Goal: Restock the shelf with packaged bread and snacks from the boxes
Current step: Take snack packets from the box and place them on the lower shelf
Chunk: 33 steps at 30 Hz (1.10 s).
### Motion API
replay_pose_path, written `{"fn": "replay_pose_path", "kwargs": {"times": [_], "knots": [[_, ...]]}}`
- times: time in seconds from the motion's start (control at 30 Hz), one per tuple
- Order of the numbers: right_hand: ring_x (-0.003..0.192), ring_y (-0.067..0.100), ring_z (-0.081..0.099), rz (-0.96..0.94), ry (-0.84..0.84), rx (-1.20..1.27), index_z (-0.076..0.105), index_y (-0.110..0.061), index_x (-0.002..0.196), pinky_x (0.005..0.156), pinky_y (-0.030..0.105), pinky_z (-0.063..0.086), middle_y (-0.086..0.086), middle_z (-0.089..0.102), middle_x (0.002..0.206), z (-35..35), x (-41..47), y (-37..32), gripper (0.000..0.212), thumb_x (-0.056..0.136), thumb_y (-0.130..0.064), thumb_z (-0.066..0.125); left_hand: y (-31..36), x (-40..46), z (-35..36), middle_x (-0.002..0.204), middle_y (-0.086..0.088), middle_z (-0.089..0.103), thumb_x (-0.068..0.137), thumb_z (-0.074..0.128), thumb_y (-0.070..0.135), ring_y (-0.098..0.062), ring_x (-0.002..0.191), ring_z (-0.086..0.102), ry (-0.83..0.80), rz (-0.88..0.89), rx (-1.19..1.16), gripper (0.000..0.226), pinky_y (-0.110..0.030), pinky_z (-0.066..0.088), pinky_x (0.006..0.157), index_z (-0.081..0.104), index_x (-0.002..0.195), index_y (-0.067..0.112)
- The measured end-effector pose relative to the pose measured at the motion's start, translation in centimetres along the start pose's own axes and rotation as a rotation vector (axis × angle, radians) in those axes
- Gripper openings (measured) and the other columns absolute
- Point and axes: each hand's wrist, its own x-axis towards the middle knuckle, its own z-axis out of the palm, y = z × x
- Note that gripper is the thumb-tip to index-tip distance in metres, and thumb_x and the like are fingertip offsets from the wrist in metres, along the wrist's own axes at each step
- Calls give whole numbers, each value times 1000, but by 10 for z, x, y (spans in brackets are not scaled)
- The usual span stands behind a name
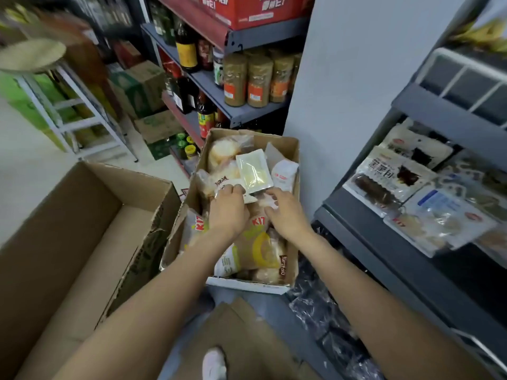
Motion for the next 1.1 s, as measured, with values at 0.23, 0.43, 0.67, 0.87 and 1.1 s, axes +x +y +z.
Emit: {"fn": "replay_pose_path", "kwargs": {"times": [0.23, 0.43, 0.67, 0.87, 1.1], "knots": [[110, 27, 59, 579, 31, 602, 54, -5, 123, 95, 40, 49, 6, 63, 120, 86, 76, -19, 69, 70, -47, 71, -73, 39, -4, 130, -18, 49, 87, 62, 23, -32, 122, 46, -336, 48, -161, 53, -28, 35, 94, 45, 133, 4], [98, 32, 64, 577, 264, 662, 60, -12, 105, 86, 46, 53, 14, 67, 111, 92, 81, -24, 21, 84, -13, 64, -95, 53, -8, 132, -6, 52, 82, 67, 20, -22, 116, 54, -367, 37, -426, 57, -26, 41, 100, 47, 135, 15], [107, 27, 59, 439, 385, 561, 48, -8, 125, 93, 42, 49, 11, 62, 116, 52, 67, -16, 37, 89, -5, 56, -77, 74, 0, 139, -14, 43, 96, 49, 21, -27, 125, 49, -249, -5, -526, 46, -36, 36, 108, 39, 139, 8], [105, 30, 58, 553, 633, 412, 44, -5, 119, 74, 30, 41, 13, 60, 116, 24, 51, 3, 24, 96, -13, 48, -36, 108, 9, 129, -16, 55, 100, 37, 12, -32, 115, 54, -178, -56, -381, 34, -31, 42, 88, 47, 132, 9], [87, 25, 67, 457, 828, 499, 56, -12, 94, 78, 42, 55, 7, 70, 93, 17, 48, 11, 7, 91, -18, 59, -22, 133, 31, 105, -10, 66, 89, 61, 14, -28, 99, 65, -209, -342, -411, 21, -33, 51, 75, 60, 106, 2]]}}
